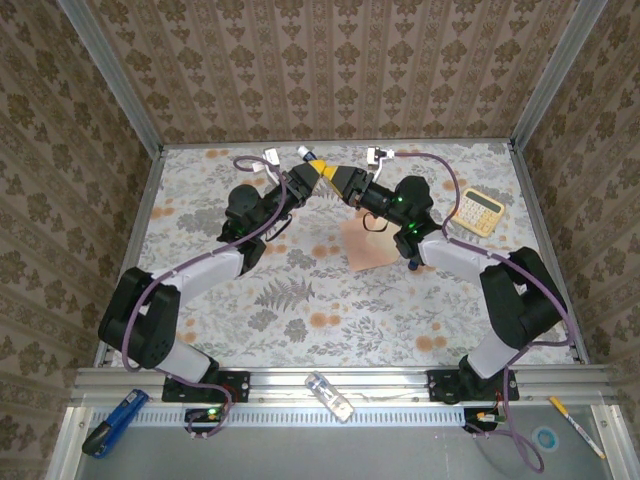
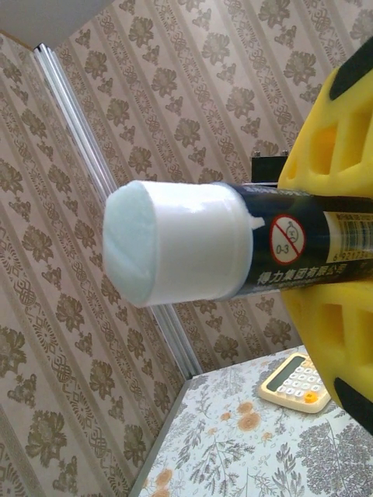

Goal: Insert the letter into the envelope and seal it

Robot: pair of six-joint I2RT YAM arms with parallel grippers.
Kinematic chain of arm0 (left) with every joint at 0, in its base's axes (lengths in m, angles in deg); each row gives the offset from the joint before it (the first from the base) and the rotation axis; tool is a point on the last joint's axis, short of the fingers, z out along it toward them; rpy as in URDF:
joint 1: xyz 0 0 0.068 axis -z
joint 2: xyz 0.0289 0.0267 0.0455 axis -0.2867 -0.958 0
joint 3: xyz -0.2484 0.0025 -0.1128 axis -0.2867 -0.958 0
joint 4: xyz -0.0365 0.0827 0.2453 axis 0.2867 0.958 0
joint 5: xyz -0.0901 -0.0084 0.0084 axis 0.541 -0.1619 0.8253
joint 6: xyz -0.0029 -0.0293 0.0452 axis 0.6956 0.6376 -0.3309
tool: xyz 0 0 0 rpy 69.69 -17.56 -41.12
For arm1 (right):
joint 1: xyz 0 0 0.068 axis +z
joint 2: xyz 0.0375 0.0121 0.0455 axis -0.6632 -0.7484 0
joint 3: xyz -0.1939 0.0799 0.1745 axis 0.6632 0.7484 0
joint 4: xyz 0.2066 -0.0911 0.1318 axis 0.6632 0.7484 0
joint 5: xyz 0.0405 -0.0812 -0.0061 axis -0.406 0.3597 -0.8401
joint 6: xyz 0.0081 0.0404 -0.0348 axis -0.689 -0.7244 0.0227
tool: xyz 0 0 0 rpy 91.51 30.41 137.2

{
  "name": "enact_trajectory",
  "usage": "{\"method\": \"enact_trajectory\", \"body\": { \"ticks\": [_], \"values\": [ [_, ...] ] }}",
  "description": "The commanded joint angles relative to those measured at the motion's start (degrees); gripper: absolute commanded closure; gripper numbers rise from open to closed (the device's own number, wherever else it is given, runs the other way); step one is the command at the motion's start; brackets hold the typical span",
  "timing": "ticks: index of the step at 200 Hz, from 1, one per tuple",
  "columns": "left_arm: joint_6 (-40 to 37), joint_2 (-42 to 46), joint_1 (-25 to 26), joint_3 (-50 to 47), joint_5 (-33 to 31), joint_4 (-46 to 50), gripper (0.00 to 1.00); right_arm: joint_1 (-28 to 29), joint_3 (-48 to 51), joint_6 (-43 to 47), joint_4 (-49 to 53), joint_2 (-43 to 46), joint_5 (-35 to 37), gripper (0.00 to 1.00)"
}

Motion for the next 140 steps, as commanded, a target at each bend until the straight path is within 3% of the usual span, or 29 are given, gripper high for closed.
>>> {"method": "enact_trajectory", "body": {
  "ticks": [1,47,98,140],
  "values": [
    [1.24,-0.8,0.88,1.18,1.06,-4.11,1.0,0.42,-2.16,-2.4,-5.21,-1.38,-1.0,0.61],
    [1.58,-0.74,0.98,0.91,1.06,-4.34,1.0,0.41,-3.14,-5.74,-9.21,-3.79,-1.72,0.61],
    [1.68,-0.76,0.97,0.91,1.43,-4.52,0.98,0.42,-3.64,-6.85,-10.37,-4.75,-2.34,0.71],
    [1.9,-0.53,0.55,0.08,1.59,-4.6,0.91,-0.17,-3.31,-6.35,-9.57,-3.79,-2.25,0.71]
  ]
}}
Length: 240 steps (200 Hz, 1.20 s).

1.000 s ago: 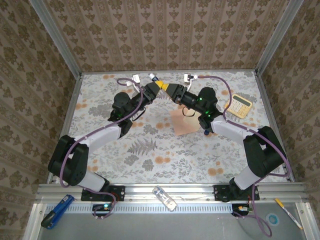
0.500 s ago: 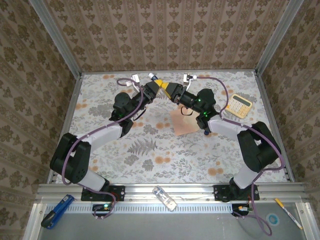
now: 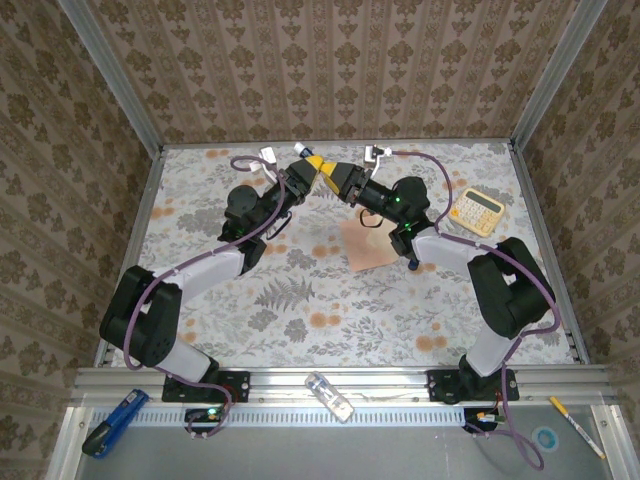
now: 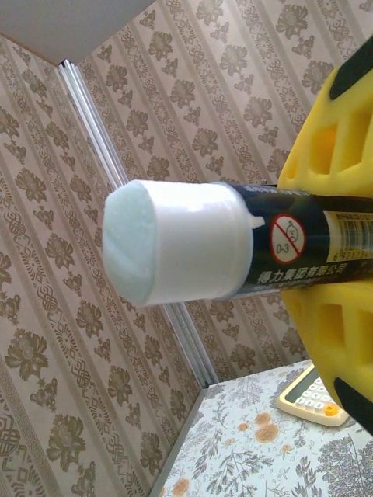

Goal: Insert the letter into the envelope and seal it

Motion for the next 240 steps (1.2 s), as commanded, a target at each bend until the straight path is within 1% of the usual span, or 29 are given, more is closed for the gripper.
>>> {"method": "enact_trajectory", "body": {
  "ticks": [1,42,87,110,129,151,174,186,188,194,222,227,240],
  "values": [
    [0.5,-0.2,0.67,0.09,3.47,-2.13,0.9,0.06,-1.64,0.01,-2.0,0.52,-0.9,0.71],
    [0.28,0.55,0.01,-0.66,3.56,-1.87,0.71,-0.73,-1.01,1.53,0.18,2.36,-1.1,0.71],
    [-0.49,1.68,-0.78,-0.93,3.82,-0.87,0.42,-1.45,-0.11,3.41,3.26,4.38,-0.95,0.71],
    [-1.45,2.7,-1.36,-0.89,4.14,0.43,0.33,-1.71,0.33,5.04,5.81,5.5,-0.77,0.71],
    [-2.43,3.87,-2.26,-0.73,4.58,1.81,0.25,-1.95,0.59,7.02,9.14,6.92,-0.66,0.71],
    [-3.94,5.9,-3.98,-0.32,5.61,4.22,0.2,-2.32,1.11,9.76,14.56,9.07,-0.22,0.72],
    [-6.5,8.71,-6.16,0.19,6.69,8.3,0.17,-3.26,1.76,13.18,21.43,11.77,0.38,0.72],
    [-8.5,10.46,-6.36,0.51,7.1,11.3,0.17,-4.09,2.13,14.93,25.4,13.42,0.74,0.72],
    [-9.02,10.84,-7.62,0.5,7.19,12.01,0.17,-4.26,2.16,15.25,26.23,13.72,0.81,0.72],
    [-10.24,11.78,-8.52,0.77,7.28,14.08,0.17,-4.7,2.0,16.4,29.01,14.52,0.94,0.72],
    [-19.13,16.36,-10.36,3.02,7.6,29.22,0.17,-7.24,0.76,22.39,42.26,17.51,0.86,0.72],
    [-21.4,17.03,-10.53,3.86,7.43,32.92,0.17,-7.68,0.28,23.76,45.07,19.47,0.92,0.72],
    [-27.72,17.86,-10.63,7.14,6.58,44.03,0.21,-8.75,-1.36,27.41,52.94,21.01,1.55,0.72]
  ]
}}
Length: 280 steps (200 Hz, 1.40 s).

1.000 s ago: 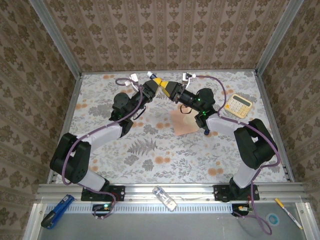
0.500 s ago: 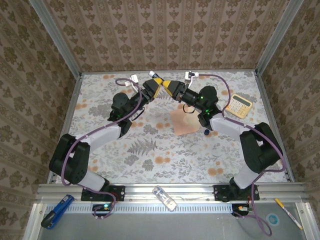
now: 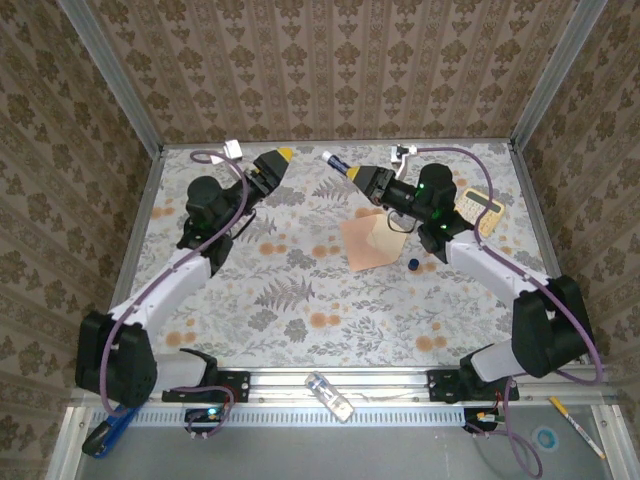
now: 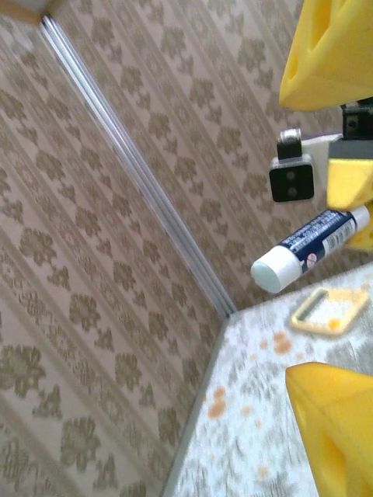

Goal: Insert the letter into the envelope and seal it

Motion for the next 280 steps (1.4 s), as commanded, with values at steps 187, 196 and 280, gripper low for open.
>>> {"method": "enact_trajectory", "body": {
  "ticks": [187,196,280],
  "values": [
    [-42.01,-36.73,15.07,34.92,-3.3,52.57,1.0,-6.02,-16.84,33.15,67.6,-1.11,14.71,0.74],
    [-41.99,-38.18,15.42,35.76,-3.79,53.04,1.0,-6.01,-16.95,33.29,67.91,-1.47,15.26,0.74],
    [-36.88,-47.55,16.31,37.15,-7.06,49.4,1.0,-2.2,-22.33,34.92,71.72,-9.44,19.98,0.75]
  ]
}}
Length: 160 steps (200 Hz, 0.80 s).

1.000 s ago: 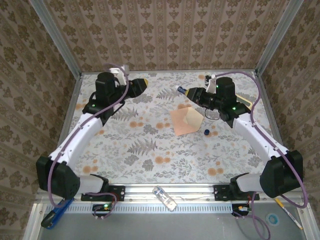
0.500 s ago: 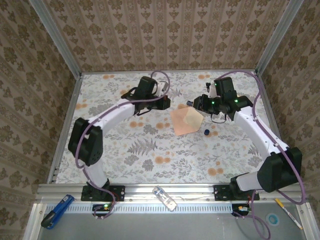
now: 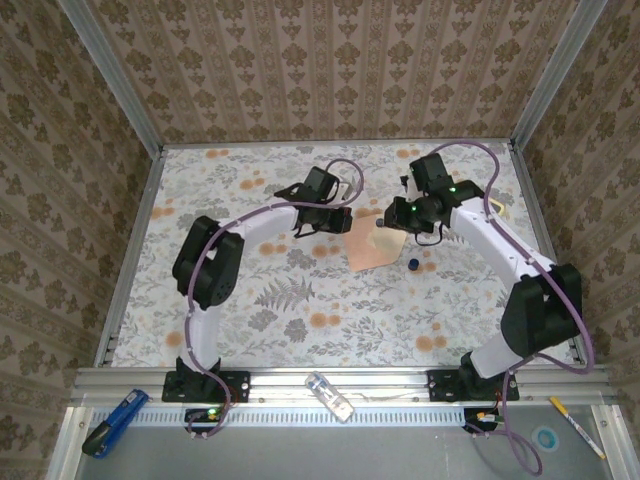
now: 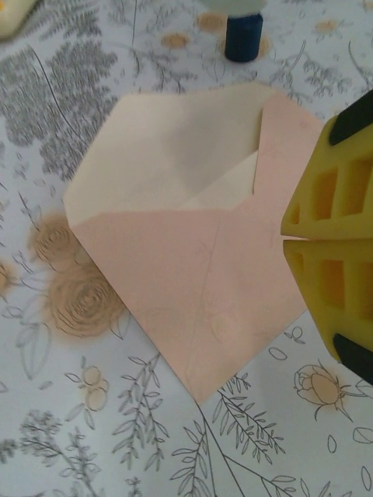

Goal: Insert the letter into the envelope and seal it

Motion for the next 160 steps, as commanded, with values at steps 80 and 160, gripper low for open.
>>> {"method": "enact_trajectory", "body": {
  "ticks": [80,160],
  "values": [
    [1.74,-6.76,0.23,5.37,-8.31,1.73,1.0,4.05,-8.71,2.38,5.98,-9.04,6.03,0.77],
    [0.82,-10.72,-1.7,9.31,-8.83,3.6,1.0,4.39,-12.71,3.72,9.39,-14.45,5.71,0.77]
  ]
}}
